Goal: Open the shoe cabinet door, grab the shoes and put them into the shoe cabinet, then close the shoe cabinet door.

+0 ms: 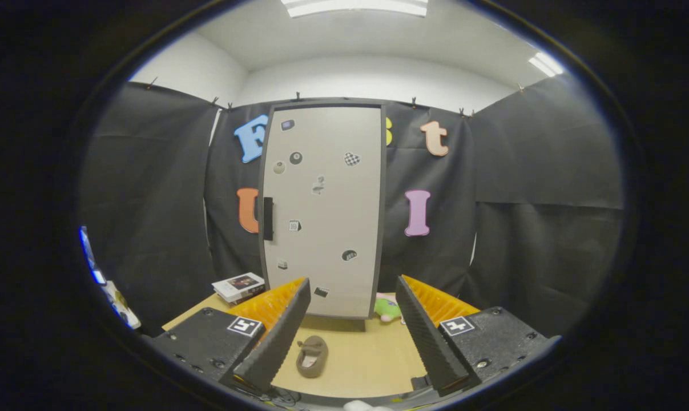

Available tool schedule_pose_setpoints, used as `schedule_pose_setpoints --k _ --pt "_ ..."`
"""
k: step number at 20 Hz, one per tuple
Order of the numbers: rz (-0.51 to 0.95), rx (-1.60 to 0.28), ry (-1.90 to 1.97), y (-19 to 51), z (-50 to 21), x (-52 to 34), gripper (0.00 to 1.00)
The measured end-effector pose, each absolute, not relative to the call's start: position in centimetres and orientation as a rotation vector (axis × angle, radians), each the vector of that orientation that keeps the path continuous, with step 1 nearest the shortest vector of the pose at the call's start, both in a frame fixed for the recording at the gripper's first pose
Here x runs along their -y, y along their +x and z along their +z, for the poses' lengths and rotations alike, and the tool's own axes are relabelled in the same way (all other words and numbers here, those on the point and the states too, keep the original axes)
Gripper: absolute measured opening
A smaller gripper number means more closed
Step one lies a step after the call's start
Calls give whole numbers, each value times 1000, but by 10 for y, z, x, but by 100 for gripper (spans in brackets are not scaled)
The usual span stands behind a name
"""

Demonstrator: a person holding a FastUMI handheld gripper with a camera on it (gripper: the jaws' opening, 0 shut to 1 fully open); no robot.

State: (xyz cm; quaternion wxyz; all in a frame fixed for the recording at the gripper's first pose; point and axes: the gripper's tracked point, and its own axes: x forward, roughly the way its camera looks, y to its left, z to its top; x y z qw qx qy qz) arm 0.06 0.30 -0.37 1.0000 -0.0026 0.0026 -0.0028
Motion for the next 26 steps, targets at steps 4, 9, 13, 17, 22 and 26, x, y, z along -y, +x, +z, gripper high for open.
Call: schedule_pose_setpoints --k 4,9,13,17,22,26 --pt "-6 -4 -5 1 -5 -5 98" --pt "-15 -3 -5 6 -4 -5 98" --pt "-20 2 -8 22 -2 -19 98" --pt "-11 12 3 54 6 -50 98" --pt "25 29 14 117 20 -106 98" --pt "108 36 28 191 37 -171 98"
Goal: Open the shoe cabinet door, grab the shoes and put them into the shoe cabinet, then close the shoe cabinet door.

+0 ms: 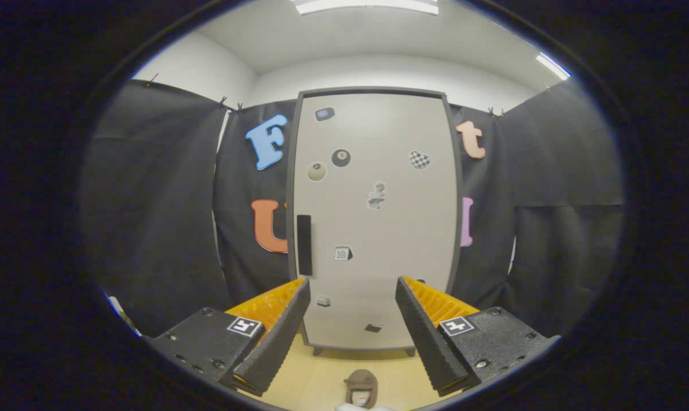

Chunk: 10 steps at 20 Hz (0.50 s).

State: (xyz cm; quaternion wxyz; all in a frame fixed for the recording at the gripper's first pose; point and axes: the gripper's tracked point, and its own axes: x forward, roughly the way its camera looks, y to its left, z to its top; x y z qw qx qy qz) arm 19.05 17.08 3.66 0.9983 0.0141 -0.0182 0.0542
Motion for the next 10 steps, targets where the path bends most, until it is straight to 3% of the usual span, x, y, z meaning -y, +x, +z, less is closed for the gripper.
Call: schedule_pose_setpoints --k 5,10 --pt "183 25 51 286 52 -231 98" --pt "142 -21 31 356 42 -247 96"
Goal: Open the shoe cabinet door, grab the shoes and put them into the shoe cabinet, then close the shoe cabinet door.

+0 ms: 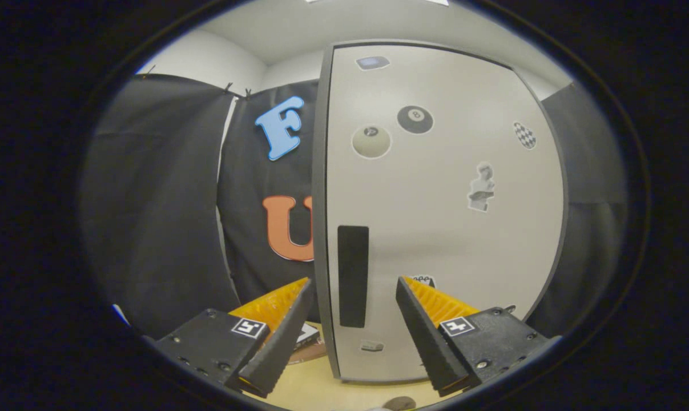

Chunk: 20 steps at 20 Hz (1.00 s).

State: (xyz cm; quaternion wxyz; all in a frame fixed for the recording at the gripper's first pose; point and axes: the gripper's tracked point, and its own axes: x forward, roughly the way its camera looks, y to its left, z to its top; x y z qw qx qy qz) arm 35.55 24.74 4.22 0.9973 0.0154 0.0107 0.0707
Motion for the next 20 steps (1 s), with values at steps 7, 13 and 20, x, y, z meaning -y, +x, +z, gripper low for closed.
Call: schedule_pose_setpoints --k 7,13,20 --pt "134 -95 75 384 24 -252 62" --pt "116 -110 69 387 22 -253 36" --pt "196 -120 65 331 17 -244 27"
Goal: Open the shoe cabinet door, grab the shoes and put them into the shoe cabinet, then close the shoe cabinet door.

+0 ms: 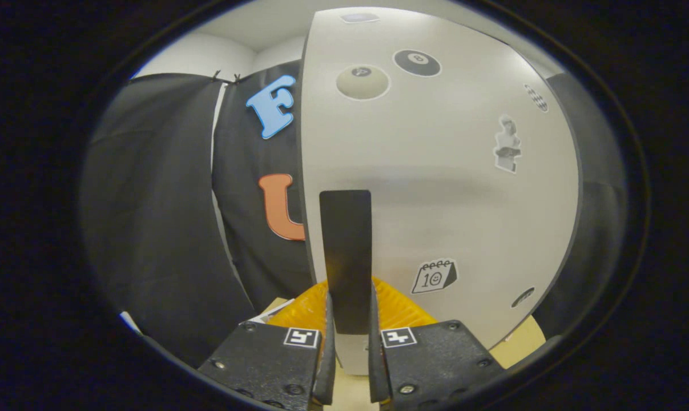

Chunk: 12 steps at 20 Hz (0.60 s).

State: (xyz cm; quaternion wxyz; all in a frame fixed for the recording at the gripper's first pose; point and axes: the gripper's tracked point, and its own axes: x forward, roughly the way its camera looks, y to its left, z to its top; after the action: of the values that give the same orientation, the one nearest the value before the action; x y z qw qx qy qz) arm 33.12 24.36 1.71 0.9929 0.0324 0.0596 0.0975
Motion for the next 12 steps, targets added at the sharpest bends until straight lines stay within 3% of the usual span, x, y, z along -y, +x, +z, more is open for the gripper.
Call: schedule_pose_setpoints --k 12 --pt "154 -97 85 170 1 -149 24"
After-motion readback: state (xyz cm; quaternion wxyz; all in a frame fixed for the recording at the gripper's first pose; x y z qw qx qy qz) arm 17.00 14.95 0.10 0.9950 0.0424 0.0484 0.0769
